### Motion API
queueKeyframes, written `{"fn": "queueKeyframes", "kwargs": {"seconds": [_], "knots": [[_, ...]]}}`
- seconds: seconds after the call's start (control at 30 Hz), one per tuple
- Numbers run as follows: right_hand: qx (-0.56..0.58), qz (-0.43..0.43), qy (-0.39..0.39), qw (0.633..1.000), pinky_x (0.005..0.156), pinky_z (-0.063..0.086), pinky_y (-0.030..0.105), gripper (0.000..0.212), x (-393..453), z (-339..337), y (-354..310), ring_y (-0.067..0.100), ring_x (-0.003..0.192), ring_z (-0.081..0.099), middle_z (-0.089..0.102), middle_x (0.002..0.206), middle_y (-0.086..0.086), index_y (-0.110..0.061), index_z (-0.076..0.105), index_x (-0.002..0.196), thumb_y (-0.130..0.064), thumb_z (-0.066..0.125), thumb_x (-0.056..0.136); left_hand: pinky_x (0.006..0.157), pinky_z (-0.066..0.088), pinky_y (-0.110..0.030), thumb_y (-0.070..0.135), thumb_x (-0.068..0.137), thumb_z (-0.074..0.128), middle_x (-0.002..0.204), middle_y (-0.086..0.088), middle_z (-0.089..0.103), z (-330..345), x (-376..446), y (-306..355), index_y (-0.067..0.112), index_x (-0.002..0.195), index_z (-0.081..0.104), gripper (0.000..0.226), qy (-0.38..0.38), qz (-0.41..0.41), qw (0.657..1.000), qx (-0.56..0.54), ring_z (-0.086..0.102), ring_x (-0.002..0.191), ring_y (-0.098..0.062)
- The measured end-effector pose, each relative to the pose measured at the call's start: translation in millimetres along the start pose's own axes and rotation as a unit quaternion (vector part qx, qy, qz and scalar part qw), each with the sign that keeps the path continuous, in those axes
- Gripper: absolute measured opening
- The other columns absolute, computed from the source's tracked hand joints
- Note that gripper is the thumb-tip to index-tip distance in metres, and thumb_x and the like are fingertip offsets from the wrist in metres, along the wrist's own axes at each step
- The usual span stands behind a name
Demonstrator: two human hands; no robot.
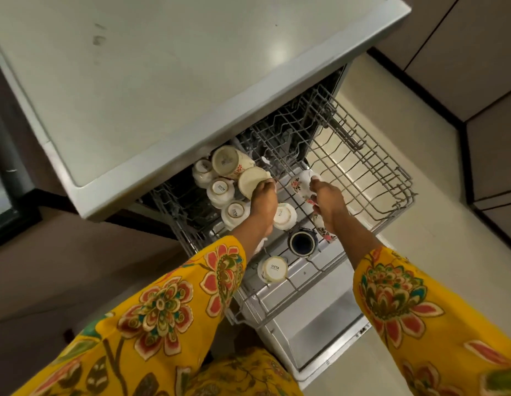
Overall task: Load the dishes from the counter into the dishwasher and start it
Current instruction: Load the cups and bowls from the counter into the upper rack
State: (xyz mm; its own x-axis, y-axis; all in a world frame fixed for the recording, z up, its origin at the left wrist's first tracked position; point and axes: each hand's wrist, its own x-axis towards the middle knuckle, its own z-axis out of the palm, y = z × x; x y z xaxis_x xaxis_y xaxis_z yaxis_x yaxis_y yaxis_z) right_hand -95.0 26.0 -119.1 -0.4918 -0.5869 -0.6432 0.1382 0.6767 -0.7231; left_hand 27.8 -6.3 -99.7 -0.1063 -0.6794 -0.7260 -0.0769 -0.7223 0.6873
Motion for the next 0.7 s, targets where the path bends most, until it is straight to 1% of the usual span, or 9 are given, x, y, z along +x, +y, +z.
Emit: {"fn": "queueKeyframes", "kwargs": {"seconds": [0.07,0.13,0.23,0.27,0.37,0.43,0.47,0.57,0.7], "knots": [[-0.005,-0.002,-0.008,1.000,0.096,0.042,0.040,0.041,-20.3,13.3,-1.3,0.025,0.105,0.054,0.059,0.116,0.008,-0.011,0.056,0.125,-0.035,0.051,0.093,0.095,0.037,-0.036,0.027,0.100,0.038,0.144,-0.016,0.043,-16.9,-13.3,-1.3,0.006,0.137,0.043,0.043,0.005,-0.001,0.999,-0.043,0.041,0.133,-0.033],[-0.006,-0.009,-0.020,1.000,0.096,0.041,0.037,0.036,-42.9,28.2,-2.5,0.022,0.103,0.052,0.057,0.110,0.005,-0.013,0.057,0.122,-0.034,0.052,0.093,0.098,0.041,-0.042,0.027,0.099,0.040,0.138,-0.022,0.047,-37.0,-25.7,-2.6,0.004,0.131,0.048,0.040,0.021,0.005,0.998,-0.057,0.045,0.127,-0.038],[-0.029,-0.032,-0.051,0.998,0.089,0.041,0.035,0.025,-80.4,54.7,-3.7,0.022,0.097,0.051,0.057,0.107,0.006,-0.017,0.059,0.109,-0.034,0.049,0.094,0.077,0.045,-0.039,0.024,0.098,0.043,0.098,-0.026,0.061,-73.6,-51.1,-3.1,0.008,0.093,0.062,0.025,0.046,0.020,0.995,-0.087,0.056,0.085,-0.037],[-0.037,-0.038,-0.063,0.997,0.089,0.042,0.035,0.024,-92.9,64.2,-3.1,0.022,0.097,0.052,0.059,0.109,0.007,-0.019,0.059,0.109,-0.034,0.049,0.094,0.075,0.043,-0.037,0.024,0.098,0.044,0.099,-0.022,0.062,-87.5,-60.9,-3.7,0.008,0.093,0.063,0.025,0.057,0.019,0.994,-0.095,0.056,0.082,-0.032],[-0.050,-0.066,-0.101,0.992,0.083,0.044,0.030,0.017,-133.9,97.2,-2.0,0.020,0.091,0.055,0.061,0.103,0.005,-0.022,0.057,0.107,-0.031,0.049,0.095,0.076,0.050,-0.042,0.026,0.097,0.045,0.122,-0.020,0.059,-132.8,-91.3,-9.0,0.002,0.126,0.055,0.039,0.078,0.028,0.989,-0.119,0.060,0.095,-0.036],[-0.071,-0.084,-0.117,0.987,0.091,0.043,0.036,0.027,-159.5,120.9,-1.2,0.024,0.101,0.053,0.058,0.106,0.006,-0.014,0.060,0.115,-0.030,0.048,0.096,0.072,0.048,-0.034,0.025,0.099,0.042,0.110,-0.009,0.057,-163.4,-109.7,-13.0,0.006,0.123,0.057,0.035,0.086,0.044,0.986,-0.136,0.058,0.084,-0.025],[-0.089,-0.091,-0.127,0.984,0.094,0.042,0.038,0.031,-175.3,133.4,-2.7,0.026,0.102,0.053,0.058,0.104,0.007,-0.010,0.061,0.115,-0.031,0.049,0.096,0.077,0.045,-0.034,0.025,0.099,0.040,0.104,-0.006,0.056,-179.8,-116.2,-15.0,0.012,0.110,0.061,0.027,0.091,0.054,0.985,-0.140,0.056,0.083,-0.022],[-0.125,-0.106,-0.152,0.975,0.076,0.041,0.031,0.029,-220.0,170.6,-5.1,0.021,0.085,0.051,0.055,0.085,0.002,-0.018,0.063,0.093,-0.044,0.050,0.092,0.072,0.035,-0.029,0.026,0.098,0.041,0.073,0.001,0.044,-228.4,-140.9,-17.8,0.022,0.073,0.050,0.027,0.120,0.072,0.977,-0.159,0.039,0.066,-0.013],[-0.135,-0.149,-0.190,0.961,0.068,0.039,0.025,0.027,-275.6,217.9,-14.3,0.011,0.075,0.052,0.056,0.083,-0.004,-0.025,0.059,0.080,-0.049,0.050,0.090,0.076,0.041,-0.032,0.030,0.100,0.039,0.083,-0.004,0.048,-290.8,-174.2,-14.0,0.019,0.079,0.051,0.027,0.148,0.119,0.963,-0.191,0.042,0.069,-0.012]]}}
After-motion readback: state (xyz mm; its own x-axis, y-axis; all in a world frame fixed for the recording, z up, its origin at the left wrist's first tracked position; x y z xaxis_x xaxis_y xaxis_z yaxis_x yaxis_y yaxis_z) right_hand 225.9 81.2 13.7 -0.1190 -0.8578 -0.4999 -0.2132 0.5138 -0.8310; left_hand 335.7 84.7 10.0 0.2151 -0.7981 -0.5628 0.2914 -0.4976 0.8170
